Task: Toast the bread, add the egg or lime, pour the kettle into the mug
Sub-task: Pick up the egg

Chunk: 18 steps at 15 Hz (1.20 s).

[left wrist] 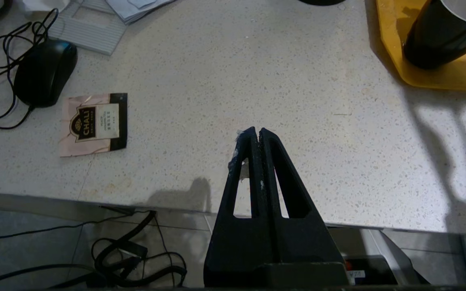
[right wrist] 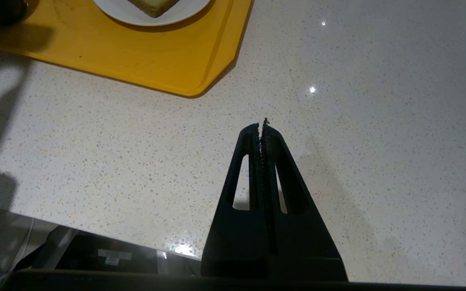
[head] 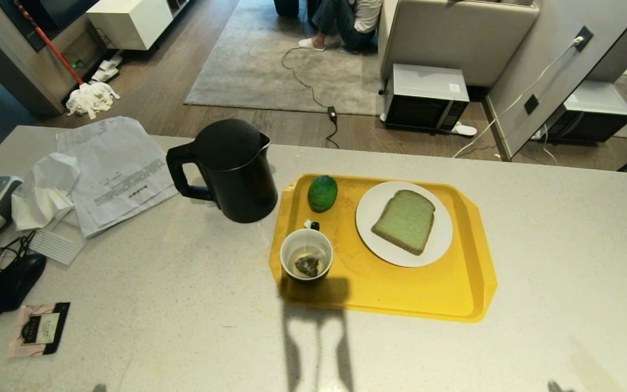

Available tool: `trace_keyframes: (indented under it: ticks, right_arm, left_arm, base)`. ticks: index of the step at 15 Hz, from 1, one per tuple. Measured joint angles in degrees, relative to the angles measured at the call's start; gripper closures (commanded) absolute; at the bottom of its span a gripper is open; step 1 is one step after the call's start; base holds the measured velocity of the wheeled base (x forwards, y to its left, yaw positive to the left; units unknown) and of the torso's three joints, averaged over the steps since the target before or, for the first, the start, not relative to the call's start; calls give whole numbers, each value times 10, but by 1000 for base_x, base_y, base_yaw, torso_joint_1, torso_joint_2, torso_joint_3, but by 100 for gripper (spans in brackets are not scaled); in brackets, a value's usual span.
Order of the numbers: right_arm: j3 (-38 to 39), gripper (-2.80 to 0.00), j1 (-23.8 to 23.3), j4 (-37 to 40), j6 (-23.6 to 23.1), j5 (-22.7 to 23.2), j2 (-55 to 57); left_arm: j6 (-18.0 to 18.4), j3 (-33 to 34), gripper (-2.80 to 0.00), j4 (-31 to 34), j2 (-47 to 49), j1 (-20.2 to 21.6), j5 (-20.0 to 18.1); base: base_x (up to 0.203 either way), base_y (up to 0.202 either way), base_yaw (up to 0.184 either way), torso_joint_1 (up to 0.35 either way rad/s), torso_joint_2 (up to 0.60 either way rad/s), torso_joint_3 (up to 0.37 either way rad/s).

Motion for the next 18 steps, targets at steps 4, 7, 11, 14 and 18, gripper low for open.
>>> trace_keyframes:
  ticks: [4, 7, 11, 14, 18]
  right_arm:
    - [0, 0, 0, 0, 0, 0, 0]
    - [0, 0, -1, 0, 0, 0, 0]
    - [0, 0, 0, 0, 0, 0, 0]
    - [0, 0, 0, 0, 0, 0, 0]
    - [0, 0, -1, 0, 1, 0, 0]
  left_arm:
    - [1, 0, 0, 0, 0, 0, 0]
    - [1, 0, 0, 0, 0, 0, 0]
    - [1, 0, 0, 0, 0, 0, 0]
    - [1, 0, 0, 0, 0, 0, 0]
    - [1, 0, 0, 0, 0, 0, 0]
  base:
    - [-2, 4, -126, 1, 4, 3]
    - [3, 10, -175, 1, 4, 2]
    - [1, 9, -176, 3, 3, 0]
    - [1, 7, -174, 2, 2, 1]
    - [1, 8, -174, 6, 3, 2]
